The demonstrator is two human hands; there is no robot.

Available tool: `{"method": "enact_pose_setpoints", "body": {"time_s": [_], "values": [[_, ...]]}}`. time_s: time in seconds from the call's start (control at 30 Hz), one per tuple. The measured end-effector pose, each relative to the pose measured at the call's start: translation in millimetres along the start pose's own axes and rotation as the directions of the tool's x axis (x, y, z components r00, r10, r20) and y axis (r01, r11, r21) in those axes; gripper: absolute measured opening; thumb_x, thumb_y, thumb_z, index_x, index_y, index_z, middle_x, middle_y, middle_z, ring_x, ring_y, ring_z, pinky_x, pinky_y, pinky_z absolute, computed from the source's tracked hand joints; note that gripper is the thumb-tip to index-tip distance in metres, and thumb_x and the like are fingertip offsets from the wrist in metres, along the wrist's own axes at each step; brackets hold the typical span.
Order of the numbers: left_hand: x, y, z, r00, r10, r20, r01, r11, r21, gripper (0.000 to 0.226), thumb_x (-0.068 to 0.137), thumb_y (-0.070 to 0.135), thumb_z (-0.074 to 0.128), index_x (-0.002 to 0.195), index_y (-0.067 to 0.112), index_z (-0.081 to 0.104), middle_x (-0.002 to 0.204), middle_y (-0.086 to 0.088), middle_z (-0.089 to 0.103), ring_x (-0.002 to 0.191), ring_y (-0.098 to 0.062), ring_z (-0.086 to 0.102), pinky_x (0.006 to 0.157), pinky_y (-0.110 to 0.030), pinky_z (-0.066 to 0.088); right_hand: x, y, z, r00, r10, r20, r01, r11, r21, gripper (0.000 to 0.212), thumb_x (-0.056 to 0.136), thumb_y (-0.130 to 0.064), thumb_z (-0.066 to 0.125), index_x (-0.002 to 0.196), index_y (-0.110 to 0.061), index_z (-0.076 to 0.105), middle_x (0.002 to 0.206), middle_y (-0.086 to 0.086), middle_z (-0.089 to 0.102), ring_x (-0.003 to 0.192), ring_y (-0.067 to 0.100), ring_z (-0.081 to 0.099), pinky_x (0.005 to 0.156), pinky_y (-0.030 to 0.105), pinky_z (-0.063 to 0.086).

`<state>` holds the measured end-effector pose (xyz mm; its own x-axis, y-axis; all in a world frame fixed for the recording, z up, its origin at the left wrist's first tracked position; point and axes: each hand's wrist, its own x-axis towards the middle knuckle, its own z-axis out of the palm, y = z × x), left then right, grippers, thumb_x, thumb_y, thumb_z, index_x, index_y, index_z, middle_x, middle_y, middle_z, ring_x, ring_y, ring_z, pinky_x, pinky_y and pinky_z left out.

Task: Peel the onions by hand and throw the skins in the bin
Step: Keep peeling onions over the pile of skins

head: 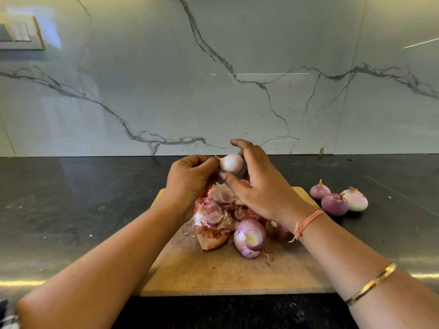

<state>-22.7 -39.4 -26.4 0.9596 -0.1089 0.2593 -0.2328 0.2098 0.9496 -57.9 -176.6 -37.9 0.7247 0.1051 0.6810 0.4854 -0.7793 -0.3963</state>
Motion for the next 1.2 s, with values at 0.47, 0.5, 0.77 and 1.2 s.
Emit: {"method": "enact_pose_setpoints", "body": {"time_s": [0.47, 0.5, 0.77, 1.2], "values": [[-1, 1, -1, 0.998, 0.009, 0.063, -0.009, 1.000, 0.003, 0.017, 0.088, -0.001, 0.059, 0.073, 0.004, 0.065, 0.059, -0.003, 0.065, 0.055, -0.009, 0.061, 0.060, -0.017, 0.055, 2, -3, 1, 0.994, 0.047, -0.098, -0.027, 0.980, 0.196, 0.034, 0.088, -0.011, 0.064, 0.121, -0.015, 0.054, 0.112, 0.001, 0.056, 0.101, 0.010, 0.054, 0.082, 0.010, 0.044], [0, 1, -1, 0.998, 0.019, 0.055, -0.020, 1.000, 0.019, 0.017, 0.087, 0.000, 0.060, 0.073, 0.004, 0.065, 0.059, -0.003, 0.065, 0.057, -0.011, 0.062, 0.062, -0.020, 0.056, 2, -4, 0, 0.992, 0.078, -0.096, -0.054, 0.972, 0.230, 0.030, 0.088, -0.012, 0.065, 0.116, -0.015, 0.056, 0.108, -0.001, 0.058, 0.097, 0.010, 0.056, 0.080, 0.013, 0.047], [3, -3, -7, 0.989, 0.146, -0.019, -0.136, 0.954, 0.267, 0.015, 0.086, 0.004, 0.063, 0.075, 0.013, 0.066, 0.070, -0.005, 0.069, 0.072, -0.020, 0.067, 0.076, -0.033, 0.058, 6, -8, -6, 0.966, 0.258, 0.005, -0.212, 0.785, 0.582, 0.025, 0.080, -0.028, 0.047, 0.088, -0.009, 0.061, 0.076, 0.006, 0.059, 0.061, 0.010, 0.051, 0.053, 0.022, 0.043], [-4, -2, -4, 0.968, 0.215, 0.127, -0.231, 0.964, 0.130, 0.007, 0.086, 0.009, 0.065, 0.086, 0.014, 0.070, 0.082, -0.006, 0.072, 0.076, -0.017, 0.067, 0.071, -0.026, 0.057, 7, 1, -3, 0.935, 0.341, 0.095, -0.315, 0.678, 0.664, 0.023, 0.079, -0.026, 0.064, 0.097, -0.017, 0.053, 0.090, 0.009, 0.062, 0.078, 0.015, 0.057, 0.062, 0.029, 0.048]]}}
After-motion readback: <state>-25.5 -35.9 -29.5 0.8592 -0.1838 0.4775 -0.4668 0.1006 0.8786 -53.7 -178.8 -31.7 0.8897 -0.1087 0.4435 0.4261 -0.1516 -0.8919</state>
